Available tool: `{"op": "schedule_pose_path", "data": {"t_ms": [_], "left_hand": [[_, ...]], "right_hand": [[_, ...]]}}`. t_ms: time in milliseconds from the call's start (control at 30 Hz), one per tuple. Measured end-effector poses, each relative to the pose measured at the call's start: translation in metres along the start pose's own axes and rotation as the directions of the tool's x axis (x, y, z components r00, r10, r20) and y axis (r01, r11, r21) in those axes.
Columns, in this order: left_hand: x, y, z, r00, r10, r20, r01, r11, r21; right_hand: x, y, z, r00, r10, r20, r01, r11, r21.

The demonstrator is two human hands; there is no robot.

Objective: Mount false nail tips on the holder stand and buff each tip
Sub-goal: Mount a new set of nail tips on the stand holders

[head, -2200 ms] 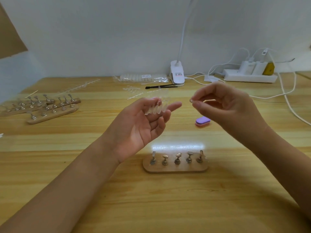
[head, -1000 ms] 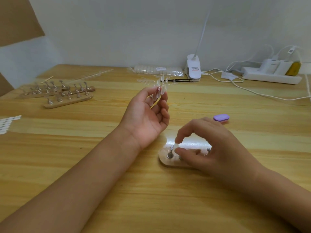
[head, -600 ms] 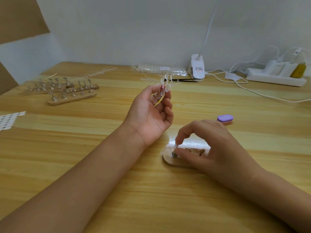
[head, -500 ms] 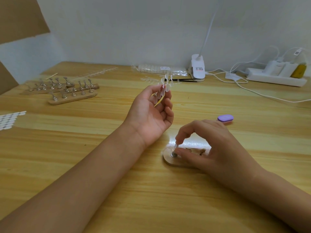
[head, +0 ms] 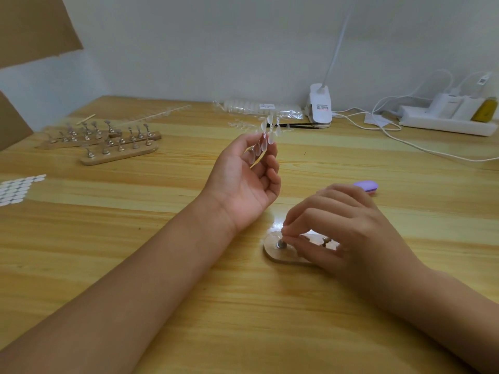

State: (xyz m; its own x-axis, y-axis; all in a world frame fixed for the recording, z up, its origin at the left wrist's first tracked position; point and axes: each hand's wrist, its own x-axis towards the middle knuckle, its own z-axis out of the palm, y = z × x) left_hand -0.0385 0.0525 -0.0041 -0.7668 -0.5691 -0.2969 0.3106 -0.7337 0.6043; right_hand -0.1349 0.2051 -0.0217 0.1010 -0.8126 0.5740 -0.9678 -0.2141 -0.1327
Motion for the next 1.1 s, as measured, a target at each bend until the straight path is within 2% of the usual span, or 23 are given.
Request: {"op": "schedule_pose_path", "data": {"t_ms": [100,233,367,467,567,633,700,800,1100], "left_hand": [[0.000,0.000,0.000,1.000,0.006,-0.015,-0.006,1.000,0.012],[0.000,0.001,0.001,0.998,0.064,-0.026,-0.062,0.996,0.061],[0.001,0.000,0.001,0.992,0.125,0.010,-0.125,0.980,0.155],[0.001,-0.003,0.001,0.980,0.196,0.041,-0.200,0.932,0.304],[-0.002,-0.009,0.001,0.947,0.290,0.139,-0.319,0.802,0.505],[-0.005,-0.013,0.002,0.918,0.321,0.233,-0.394,0.676,0.622],[-0.009,-0.018,0.006,0.895,0.317,0.313,-0.445,0.593,0.672],[-0.014,-0.025,0.010,0.874,0.288,0.391,-0.485,0.541,0.687],[-0.016,-0.028,0.012,0.894,0.252,0.371,-0.446,0.587,0.676]], "right_hand": [[0.000,0.002,0.001,0.990,-0.132,-0.044,0.125,0.984,-0.131],[-0.002,0.002,0.000,0.989,-0.141,-0.038,0.134,0.979,-0.154],[-0.005,0.001,-0.007,1.000,-0.027,-0.007,0.026,0.999,-0.022],[-0.007,0.005,-0.020,0.988,0.102,-0.117,-0.086,0.988,0.131],[-0.009,0.016,-0.037,0.918,0.265,-0.295,-0.192,0.948,0.255],[-0.009,0.025,-0.045,0.865,0.363,-0.347,-0.257,0.914,0.313],[-0.007,0.033,-0.047,0.854,0.427,-0.298,-0.327,0.885,0.330],[-0.005,0.038,-0.046,0.855,0.496,-0.153,-0.420,0.834,0.358],[-0.009,0.042,-0.042,0.852,0.514,-0.101,-0.425,0.792,0.438]]}}
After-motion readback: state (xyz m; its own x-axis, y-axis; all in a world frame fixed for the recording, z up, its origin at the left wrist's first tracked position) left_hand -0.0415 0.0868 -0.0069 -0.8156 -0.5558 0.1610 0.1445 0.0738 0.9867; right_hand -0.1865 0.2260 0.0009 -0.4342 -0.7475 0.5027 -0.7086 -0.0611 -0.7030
